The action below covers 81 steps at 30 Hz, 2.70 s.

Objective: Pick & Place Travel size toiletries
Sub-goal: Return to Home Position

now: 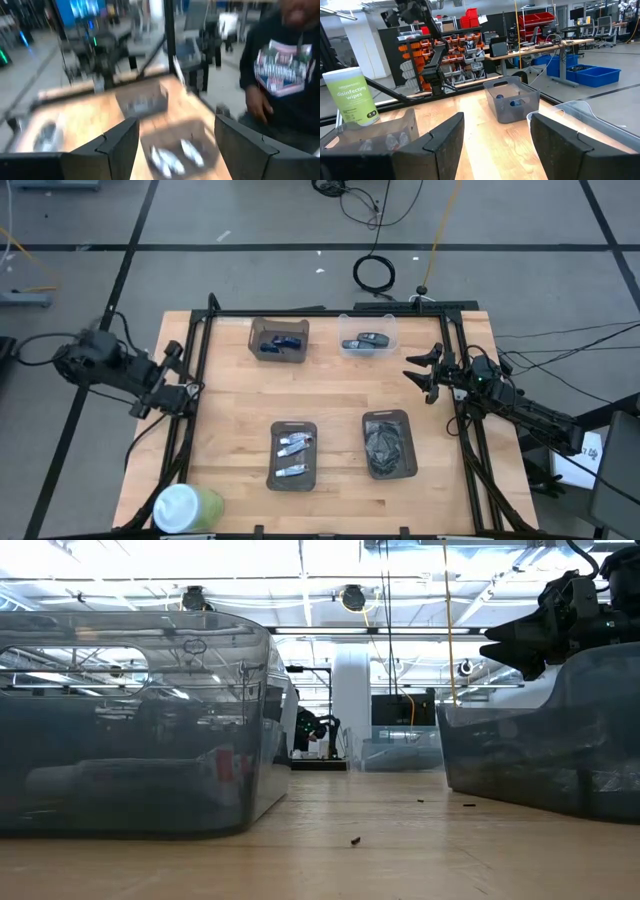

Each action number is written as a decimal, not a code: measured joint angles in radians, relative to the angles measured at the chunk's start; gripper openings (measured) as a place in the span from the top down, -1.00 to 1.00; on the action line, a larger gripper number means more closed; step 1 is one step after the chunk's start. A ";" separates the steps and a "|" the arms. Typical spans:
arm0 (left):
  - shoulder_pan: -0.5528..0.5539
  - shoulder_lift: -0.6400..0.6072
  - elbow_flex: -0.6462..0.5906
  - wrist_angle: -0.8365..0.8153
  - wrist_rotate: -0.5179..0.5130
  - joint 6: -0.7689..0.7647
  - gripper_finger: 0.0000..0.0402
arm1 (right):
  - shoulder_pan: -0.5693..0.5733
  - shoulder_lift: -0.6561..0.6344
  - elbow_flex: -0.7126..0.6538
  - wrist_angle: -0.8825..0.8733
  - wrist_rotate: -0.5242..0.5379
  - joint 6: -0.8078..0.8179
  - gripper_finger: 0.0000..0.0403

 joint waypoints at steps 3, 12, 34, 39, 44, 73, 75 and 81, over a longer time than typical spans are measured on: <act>0.000 -0.001 -0.001 -0.045 -0.001 -0.016 -0.27 | 0.000 0.000 0.000 0.000 0.000 0.000 -0.09; 0.000 -0.001 0.000 0.133 -0.005 0.063 -0.27 | 0.000 0.000 0.000 0.000 0.000 0.000 -0.08; 0.000 -0.001 -0.310 0.348 -0.142 0.022 -0.27 | 0.000 0.000 0.000 0.000 0.000 0.000 -0.08; 0.000 -0.001 -0.483 0.567 -0.161 0.006 -0.27 | 0.000 0.000 0.000 0.000 0.000 0.000 -0.07; 0.000 -0.004 -0.595 0.758 -0.177 0.026 -0.27 | 0.000 0.000 0.000 0.000 0.000 0.000 -0.09; 0.119 -0.332 -0.664 0.577 -0.232 -0.045 -0.27 | 0.000 0.000 0.000 0.003 -0.001 0.000 -0.08; 0.119 -0.330 -0.693 0.593 -0.229 -0.045 -0.27 | 0.000 0.000 0.000 0.000 -0.001 0.000 -0.08; 0.119 -0.330 -0.766 0.674 -0.222 -0.044 -0.27 | 0.000 0.000 0.000 0.000 0.000 0.000 -0.07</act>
